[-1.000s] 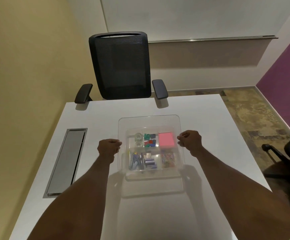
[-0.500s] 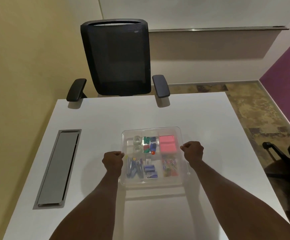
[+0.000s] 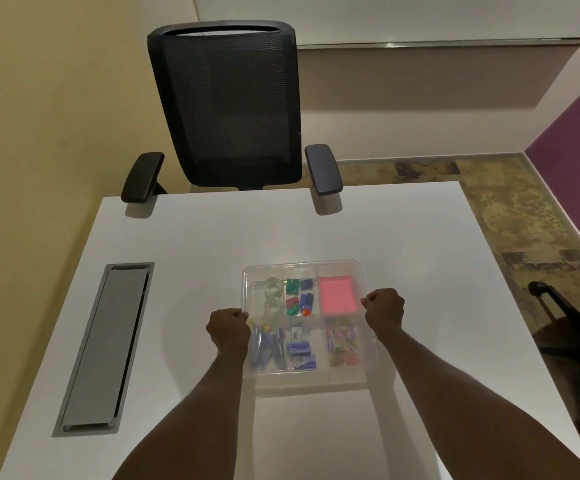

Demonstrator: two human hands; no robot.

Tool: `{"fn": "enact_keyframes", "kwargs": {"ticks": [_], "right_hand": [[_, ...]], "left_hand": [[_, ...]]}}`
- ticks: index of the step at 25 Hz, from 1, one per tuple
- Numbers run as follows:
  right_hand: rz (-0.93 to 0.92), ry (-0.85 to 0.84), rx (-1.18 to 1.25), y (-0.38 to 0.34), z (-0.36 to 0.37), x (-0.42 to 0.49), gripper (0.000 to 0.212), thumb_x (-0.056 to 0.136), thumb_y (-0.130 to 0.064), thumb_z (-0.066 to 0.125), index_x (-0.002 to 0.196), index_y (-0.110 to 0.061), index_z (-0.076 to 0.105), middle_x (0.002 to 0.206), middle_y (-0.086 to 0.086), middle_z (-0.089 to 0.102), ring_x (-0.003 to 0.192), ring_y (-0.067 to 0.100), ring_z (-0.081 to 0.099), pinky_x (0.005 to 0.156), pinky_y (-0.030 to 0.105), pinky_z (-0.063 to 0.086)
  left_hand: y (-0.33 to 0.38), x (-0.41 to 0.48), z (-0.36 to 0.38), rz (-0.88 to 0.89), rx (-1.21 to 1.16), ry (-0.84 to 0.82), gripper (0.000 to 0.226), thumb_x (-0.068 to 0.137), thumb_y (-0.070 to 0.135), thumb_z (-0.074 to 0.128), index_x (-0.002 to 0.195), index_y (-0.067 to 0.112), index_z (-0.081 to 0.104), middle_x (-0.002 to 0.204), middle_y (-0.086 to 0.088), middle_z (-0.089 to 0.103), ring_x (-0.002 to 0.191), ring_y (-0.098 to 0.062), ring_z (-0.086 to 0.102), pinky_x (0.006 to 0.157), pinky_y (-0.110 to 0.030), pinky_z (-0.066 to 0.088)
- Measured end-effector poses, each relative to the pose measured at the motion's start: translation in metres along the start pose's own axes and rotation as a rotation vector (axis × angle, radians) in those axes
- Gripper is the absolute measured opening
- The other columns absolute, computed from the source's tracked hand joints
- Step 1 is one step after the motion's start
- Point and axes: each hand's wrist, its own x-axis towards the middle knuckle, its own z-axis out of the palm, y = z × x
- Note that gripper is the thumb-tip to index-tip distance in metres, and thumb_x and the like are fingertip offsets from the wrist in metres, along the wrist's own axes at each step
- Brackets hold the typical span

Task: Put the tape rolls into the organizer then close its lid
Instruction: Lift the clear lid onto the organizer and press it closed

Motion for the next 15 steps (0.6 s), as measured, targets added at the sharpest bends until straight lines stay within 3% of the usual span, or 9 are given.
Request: {"fn": "enact_keyframes", "kwargs": {"ticks": [7, 12, 15], "right_hand": [[0.005, -0.012, -0.018, -0.0003, 0.0028, 0.0011, 0.014, 0.090, -0.007, 0.076, 0.099, 0.003, 0.078, 0.103, 0.021, 0.077, 0.101, 0.035, 0.073, 0.089, 0.036, 0.057], [-0.015, -0.022, -0.029, -0.0014, 0.0031, 0.0006, 0.013, 0.091, -0.007, 0.075, 0.098, 0.004, 0.078, 0.102, 0.021, 0.077, 0.100, 0.034, 0.073, 0.087, 0.033, 0.055], [-0.015, -0.031, -0.043, -0.0015, 0.0029, 0.0023, 0.012, 0.091, -0.007, 0.074, 0.098, 0.003, 0.077, 0.102, 0.021, 0.077, 0.100, 0.034, 0.073, 0.086, 0.032, 0.054]], "left_hand": [[0.0026, 0.0035, 0.0037, -0.061, 0.055, 0.004, 0.018, 0.086, 0.001, 0.078, 0.103, -0.006, 0.079, 0.103, -0.025, 0.078, 0.102, -0.038, 0.075, 0.081, -0.030, 0.051], [-0.0019, 0.0049, 0.0053, -0.084, 0.093, 0.003, 0.019, 0.088, 0.002, 0.077, 0.105, -0.005, 0.078, 0.106, -0.025, 0.077, 0.105, -0.038, 0.074, 0.083, -0.030, 0.051], [-0.0041, 0.0027, 0.0064, -0.044, 0.124, -0.006, 0.018, 0.090, 0.005, 0.074, 0.104, -0.006, 0.079, 0.098, -0.023, 0.077, 0.098, -0.037, 0.073, 0.086, -0.035, 0.054]]}}
